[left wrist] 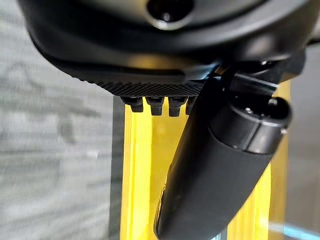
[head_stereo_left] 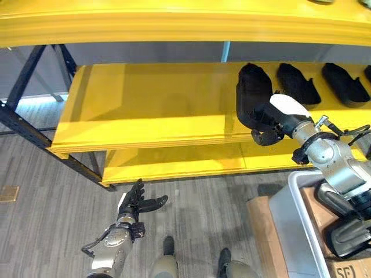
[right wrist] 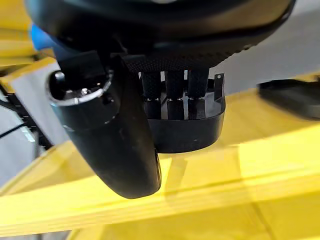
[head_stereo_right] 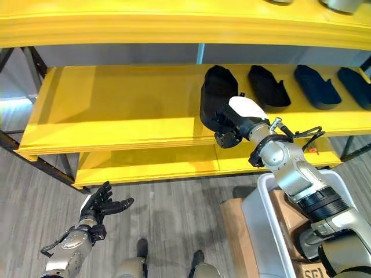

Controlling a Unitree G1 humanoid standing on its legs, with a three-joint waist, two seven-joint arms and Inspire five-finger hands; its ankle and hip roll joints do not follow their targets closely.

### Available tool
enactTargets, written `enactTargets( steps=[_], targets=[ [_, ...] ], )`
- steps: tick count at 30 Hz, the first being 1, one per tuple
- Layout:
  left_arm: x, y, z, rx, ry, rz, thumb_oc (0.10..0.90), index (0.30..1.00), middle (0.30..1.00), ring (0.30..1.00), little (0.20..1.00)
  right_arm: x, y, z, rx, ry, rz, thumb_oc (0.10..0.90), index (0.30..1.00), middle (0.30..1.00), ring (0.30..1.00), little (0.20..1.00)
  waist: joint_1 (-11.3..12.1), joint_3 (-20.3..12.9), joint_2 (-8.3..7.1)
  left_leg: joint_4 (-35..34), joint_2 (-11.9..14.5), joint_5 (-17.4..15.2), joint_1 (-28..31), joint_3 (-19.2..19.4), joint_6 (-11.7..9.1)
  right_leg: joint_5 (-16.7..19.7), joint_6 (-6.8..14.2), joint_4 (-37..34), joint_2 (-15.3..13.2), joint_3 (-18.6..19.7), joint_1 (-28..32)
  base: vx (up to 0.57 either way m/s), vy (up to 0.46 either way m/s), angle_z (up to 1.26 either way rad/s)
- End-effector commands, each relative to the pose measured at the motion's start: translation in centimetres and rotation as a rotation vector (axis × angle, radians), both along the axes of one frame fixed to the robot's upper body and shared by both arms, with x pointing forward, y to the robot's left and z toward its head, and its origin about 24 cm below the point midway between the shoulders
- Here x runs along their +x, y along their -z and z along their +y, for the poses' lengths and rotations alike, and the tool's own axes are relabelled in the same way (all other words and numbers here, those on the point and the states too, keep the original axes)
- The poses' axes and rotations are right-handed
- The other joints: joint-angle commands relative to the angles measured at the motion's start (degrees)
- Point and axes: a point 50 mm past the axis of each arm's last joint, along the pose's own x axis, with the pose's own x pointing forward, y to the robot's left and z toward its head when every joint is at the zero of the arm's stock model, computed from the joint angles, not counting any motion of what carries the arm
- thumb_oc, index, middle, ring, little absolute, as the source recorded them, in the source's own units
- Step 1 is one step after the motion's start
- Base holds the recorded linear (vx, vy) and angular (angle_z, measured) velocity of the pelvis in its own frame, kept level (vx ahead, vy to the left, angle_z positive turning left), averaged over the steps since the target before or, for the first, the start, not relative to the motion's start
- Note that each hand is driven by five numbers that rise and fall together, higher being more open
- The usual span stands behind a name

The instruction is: Move parts from the plastic box to the shelf.

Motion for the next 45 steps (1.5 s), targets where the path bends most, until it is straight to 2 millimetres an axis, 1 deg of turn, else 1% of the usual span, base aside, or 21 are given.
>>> enactTargets(
  steps=[1, 7, 11, 13, 14, 15, 16, 18, 19, 20, 21, 23, 24, 25, 26, 27, 28, 31, 32, 37, 45],
  targets=[
    [0.4, -2.4, 0.0, 0.062, 0.065, -0.131, 0.9, 1.0, 1.0, 1.0, 1.0, 0.0, -6.1, 0.4, 0.065, -0.021, -0.268, 0.4, 0.3, 0.3, 0.3, 0.3, 0.8, -7.8, -3.27, 5.7, 6.8, -5.4, -1.4, 0.1, -2.7, 0.1, 4.6, -1.5, -5.5, 1.4, 2.8, 0.05, 0.067, 0.1],
    [0.4, -2.6, 0.1, 0.066, 0.061, -0.141, 0.9, 1.0, 1.0, 1.0, 1.0, 0.2, -6.2, 0.9, 0.061, -0.033, -0.265, 0.4, 0.3, 0.3, 0.3, 0.3, 1.3, -8.0, -3.98, 7.1, 6.4, -7.0, -1.5, 0.7, -2.2, 2.1, 5.5, -3.4, -6.5, 1.7, 2.8, 0.02, 0.045, -0.04],
    [0.4, -2.8, 0.4, 0.08, 0.061, -0.143, 0.9, 1.0, 1.0, 1.0, 1.0, 0.2, -6.4, 1.1, 0.063, -0.044, -0.267, 0.4, 0.3, 0.3, 0.3, 0.3, 1.7, -7.7, -4.57, 9.6, 5.0, -9.1, -2.4, 0.4, -1.0, 3.1, 6.3, -2.1, -7.7, 2.3, 2.2, 0.03, 0.098, -0.17],
    [0.5, -3.0, 0.5, 0.093, 0.063, -0.145, 0.9, 1.0, 1.0, 1.0, 1.0, 0.2, -6.1, 1.1, 0.069, -0.04, -0.262, 0.4, 0.3, 0.3, 0.3, 0.3, 1.7, -7.3, -4.81, 10.3, 3.9, -10.1, -2.6, 0.0, 0.1, 3.9, 6.6, 0.7, -8.4, 2.7, 1.1, 0.02, 0.149, -0.1],
    [0.6, -3.0, 0.5, 0.1, 0.069, -0.142, 0.9, 1.0, 1.0, 1.0, 1.0, 0.2, -5.9, 1.0, 0.072, -0.036, -0.259, 0.4, 0.3, 0.3, 0.3, 0.3, 1.6, -7.0, -4.97, 10.3, 3.2, -10.4, -2.6, -0.1, 0.8, 5.4, 6.8, 3.6, -9.0, 3.4, -0.2, -0.01, 0.169, -0.04],
    [0.7, -3.0, 0.5, 0.11, 0.076, -0.14, 0.9, 1.0, 1.0, 1.0, 1.0, 0.2, -5.8, 0.9, 0.072, -0.035, -0.255, 0.4, 0.3, 0.3, 0.3, 0.3, 1.3, -6.5, -4.97, 10.3, 2.5, -10.6, -2.5, -0.1, 1.6, 8.7, 6.7, 7.4, -9.5, 4.5, -2.5, -0.07, 0.284, 0.02],
    [0.9, -3.2, 0.5, 0.119, 0.09, -0.145, 0.9, 1.0, 1.0, 1.0, 1.0, 0.2, -5.7, 0.9, 0.072, -0.026, -0.256, 0.4, 0.3, 0.3, 0.3, 0.3, 0.6, -5.0, -4.17, 9.9, 1.7, -10.6, -1.8, -0.2, 3.0, 14.1, 6.0, 14.4, -10.0, 6.0, -6.4, -0.09, 0.298, 0.09],
    [1.3, -3.4, -0.1, 0.115, 0.118, -0.157, 0.9, 1.0, 1.0, 1.0, 1.0, 0.4, -6.3, 0.9, 0.072, -0.02, -0.271, 0.4, 0.3, 0.3, 0.3, 0.3, 0.1, -3.4, -2.89, 9.6, 1.7, -10.4, -1.0, -0.5, 3.6, 15.0, 5.4, 18.8, -9.9, 6.9, -9.3, -0.07, 0.211, 0.19],
    [1.4, -3.5, -0.1, 0.114, 0.117, -0.157, 0.9, 1.0, 1.0, 1.0, 1.0, 0.4, -6.3, 0.9, 0.071, -0.021, -0.272, 0.4, 0.3, 0.3, 0.3, 0.3, 0.1, -3.4, -2.87, 9.6, 1.7, -10.4, -1.0, -0.4, 3.6, 14.9, 5.4, 19.0, -9.9, 7.0, -9.4, 0.06, 0.04, 0.2],
    [1.6, -3.7, -0.2, 0.117, 0.121, -0.17, 0.9, 1.0, 1.0, 1.0, 1.0, 0.6, -6.9, 0.8, 0.06, -0.009, -0.294, 0.4, 0.3, 0.3, 0.3, 0.3, 0.3, -3.4, -3.36, 9.9, 1.6, -11.9, 0.0, 0.1, 3.3, 15.5, 5.6, 14.7, -12.9, 4.8, -10.4, 0.08, -0.016, 0.08],
    [1.6, -3.7, -0.2, 0.117, 0.12, -0.17, 0.9, 1.0, 1.0, 1.0, 1.0, 0.6, -7.0, 0.8, 0.059, -0.01, -0.294, 0.4, 0.3, 0.3, 0.3, 0.3, 0.2, -3.3, -3.27, 9.9, 1.7, -11.9, 0.1, 0.1, 3.3, 15.5, 5.6, 14.5, -12.8, 4.6, -10.1, 0.14, -0.078, -0.13],
    [1.9, -4.2, 0.0, 0.103, 0.1, -0.195, 0.9, 1.0, 1.0, 1.0, 1.0, 0.9, -8.0, 1.3, 0.05, -0.02, -0.315, 0.4, 0.3, 0.3, 0.3, 0.3, 0.2, -2.8, -4.18, 10.6, 2.6, -13.5, 1.2, 0.7, 2.0, 17.0, 7.0, 4.7, -15.0, 1.4, -10.1, 0.11, -0.169, -0.35],
    [1.9, -4.3, 0.1, 0.095, 0.086, -0.203, 0.9, 1.0, 1.0, 1.0, 1.0, 1.0, -8.5, 1.7, 0.045, -0.029, -0.329, 0.4, 0.3, 0.3, 0.3, 0.3, 0.4, -2.5, -4.63, 11.2, 3.3, -13.9, 1.6, 1.0, 1.2, 17.4, 7.8, 1.7, -15.7, 0.4, -9.9, 0.1, -0.201, -0.32],
    [1.8, -4.3, 0.3, 0.083, 0.063, -0.206, 0.9, 1.0, 1.0, 1.0, 1.0, 1.1, -8.8, 2.3, 0.038, -0.044, -0.339, 0.4, 0.3, 0.3, 0.3, 0.3, 0.9, -2.0, -4.88, 12.0, 4.4, -14.6, 2.5, 1.8, 0.4, 17.9, 8.5, -1.7, -16.1, -2.3, -9.5, 0.09, -0.203, -0.32],
    [1.7, -4.0, 0.4, 0.062, 0.036, -0.198, 0.9, 1.0, 1.0, 1.0, 1.0, 1.2, -8.8, 2.4, 0.031, -0.045, -0.346, 0.4, 0.3, 0.3, 0.3, 0.3, 1.3, -1.7, -5.28, 12.7, 5.3, -15.2, 3.2, 2.3, -0.1, 17.7, 8.8, -3.4, -16.1, -3.6, -9.5, 0.13, -0.22, -0.48],
    [1.5, -3.9, 0.4, 0.051, 0.026, -0.199, 0.9, 1.0, 1.0, 1.0, 1.0, 1.0, -8.3, 1.7, 0.014, -0.029, -0.324, 0.4, 0.3, 0.3, 0.3, 0.3, 1.4, -2.6, -6.51, 12.7, 5.1, -15.3, 3.1, 2.1, -0.9, 16.1, 8.5, -4.1, -15.3, -2.4, -7.3, 0.23, -0.303, -0.45],
    [1.2, -3.6, 0.1, 0.024, 0.017, -0.197, 0.9, 1.0, 1.0, 1.0, 1.0, 0.7, -8.1, 1.2, 0.006, -0.021, -0.311, 0.4, 0.3, 0.3, 0.3, 0.3, 1.7, -3.9, -7.14, 13.3, 5.9, -15.4, 3.1, 1.5, -2.1, 15.5, 8.6, -2.4, -14.9, -3.1, -6.7, 0.25, -0.298, -0.14],
    [0.7, -3.3, 0.1, 0.019, 0.023, -0.181, 0.9, 1.0, 1.0, 1.0, 1.0, 0.2, -8.2, 0.5, 0.022, -0.013, -0.307, 0.4, 0.3, 0.3, 0.3, 0.3, 0.5, -5.3, -6.29, 10.7, 8.3, -14.1, 3.6, -1.1, -3.5, 10.2, 7.7, 0.6, -12.8, -3.1, -6.3, 0.16, -0.226, 0.61],
    [0.7, -3.3, 0.1, 0.019, 0.023, -0.181, 0.9, 1.0, 1.0, 1.0, 1.0, 0.2, -8.2, 0.5, 0.022, -0.013, -0.307, 0.4, 0.3, 0.3, 0.3, 0.3, 0.5, -5.3, -6.24, 10.5, 8.4, -14.0, 3.7, -1.1, -3.6, 10.0, 7.7, 0.7, -12.8, -3.2, -6.3, 0.06, -0.105, 0.27],
    [0.2, -3.0, 0.6, 0.039, 0.02, -0.157, 0.9, 1.0, 1.0, 1.0, 1.0, 0.0, -8.5, 0.3, 0.036, -0.014, -0.311, 0.4, 0.3, 0.3, 0.3, 0.3, 0.0, -6.0, -5.14, 6.2, 10.6, -12.0, 5.8, -2.0, -4.0, 5.8, 6.8, 5.7, -11.2, -2.6, -7.8, 0.08, -0.106, 0.18],
    [-0.1, -2.8, 0.9, 0.047, 0.01, -0.147, 0.9, 1.0, 1.0, 1.0, 1.0, 0.1, -9.2, 1.0, 0.039, -0.037, -0.332, 0.4, 0.3, 0.3, 0.3, 0.3, 0.2, -6.1, -3.84, 3.0, 11.6, -10.0, 6.1, -2.3, -4.3, 4.4, 6.5, 8.1, -11.0, -2.6, -9.4, 0.03, -0.054, 0.01]
  ],
)
